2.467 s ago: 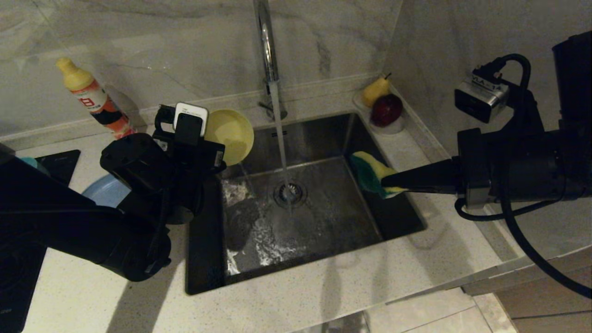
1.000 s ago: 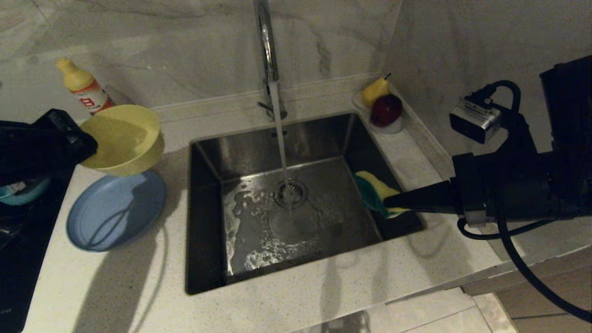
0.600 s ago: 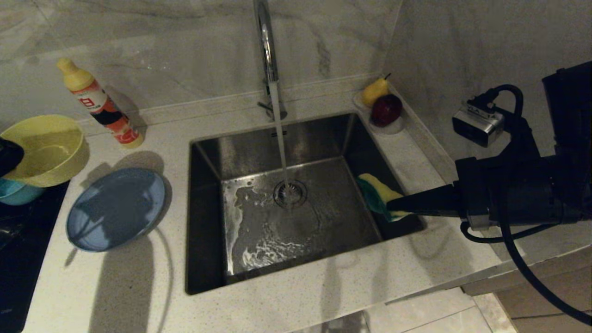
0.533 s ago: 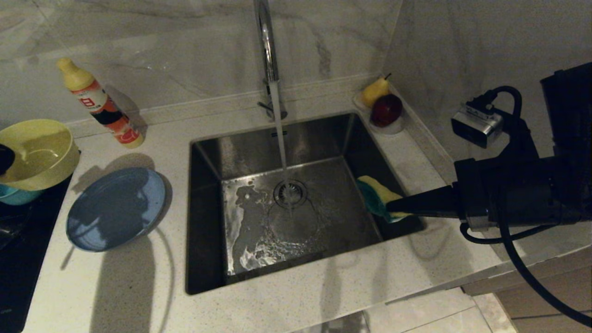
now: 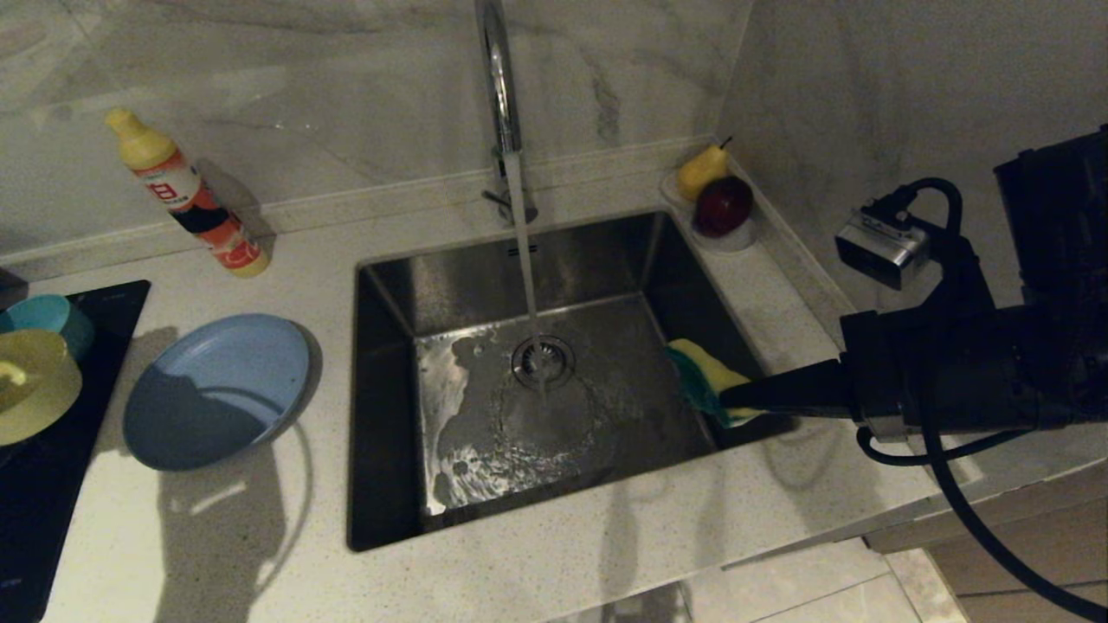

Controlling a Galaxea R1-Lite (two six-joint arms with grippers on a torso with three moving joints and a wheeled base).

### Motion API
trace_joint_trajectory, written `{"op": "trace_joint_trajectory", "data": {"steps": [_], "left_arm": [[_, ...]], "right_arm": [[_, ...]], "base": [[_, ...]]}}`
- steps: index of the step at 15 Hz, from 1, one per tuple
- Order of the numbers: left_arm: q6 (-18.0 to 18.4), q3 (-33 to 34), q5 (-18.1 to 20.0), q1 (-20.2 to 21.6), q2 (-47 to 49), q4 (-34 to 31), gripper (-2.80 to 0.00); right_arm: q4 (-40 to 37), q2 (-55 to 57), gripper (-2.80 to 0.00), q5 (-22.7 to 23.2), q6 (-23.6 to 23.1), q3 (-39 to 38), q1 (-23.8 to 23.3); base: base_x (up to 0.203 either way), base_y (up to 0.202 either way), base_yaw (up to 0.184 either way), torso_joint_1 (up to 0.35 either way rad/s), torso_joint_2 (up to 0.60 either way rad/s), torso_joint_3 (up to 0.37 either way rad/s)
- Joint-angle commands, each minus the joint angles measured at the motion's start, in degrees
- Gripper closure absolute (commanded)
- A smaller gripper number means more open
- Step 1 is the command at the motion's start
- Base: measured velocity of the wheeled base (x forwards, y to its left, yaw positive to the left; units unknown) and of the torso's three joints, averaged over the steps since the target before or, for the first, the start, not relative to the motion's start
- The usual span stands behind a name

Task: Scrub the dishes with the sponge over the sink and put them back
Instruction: Place the bowl on the table

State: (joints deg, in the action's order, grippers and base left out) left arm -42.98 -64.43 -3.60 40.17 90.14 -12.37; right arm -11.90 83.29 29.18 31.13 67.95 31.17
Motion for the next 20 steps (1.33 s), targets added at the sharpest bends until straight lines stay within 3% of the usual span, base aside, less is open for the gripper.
{"op": "trace_joint_trajectory", "data": {"steps": [1, 10, 19, 20], "left_arm": [[0.1, 0.9, 1.0, 3.8, 5.9, 1.0, 0.00], [-0.2, -0.7, 2.3, 8.1, 14.0, 5.7, 0.00], [0.1, -4.0, 3.2, 10.9, 16.9, 5.6, 0.00], [0.2, -4.0, 3.2, 10.9, 17.0, 5.5, -0.24]], "right_arm": [[-0.1, 0.9, 0.00, 0.2, 0.2, 0.2, 0.0], [-0.1, 1.0, 0.00, 0.2, 0.1, 0.5, 0.0], [0.0, 1.4, 0.00, 0.3, 0.1, 0.5, 0.0], [-0.1, 1.4, 0.00, 0.3, 0.1, 0.6, 0.0]], "base": [[0.000, 0.000, 0.000, 0.000, 0.00, 0.000], [0.000, 0.000, 0.000, 0.000, 0.00, 0.000], [0.000, 0.000, 0.000, 0.000, 0.00, 0.000], [0.000, 0.000, 0.000, 0.000, 0.00, 0.000]]}}
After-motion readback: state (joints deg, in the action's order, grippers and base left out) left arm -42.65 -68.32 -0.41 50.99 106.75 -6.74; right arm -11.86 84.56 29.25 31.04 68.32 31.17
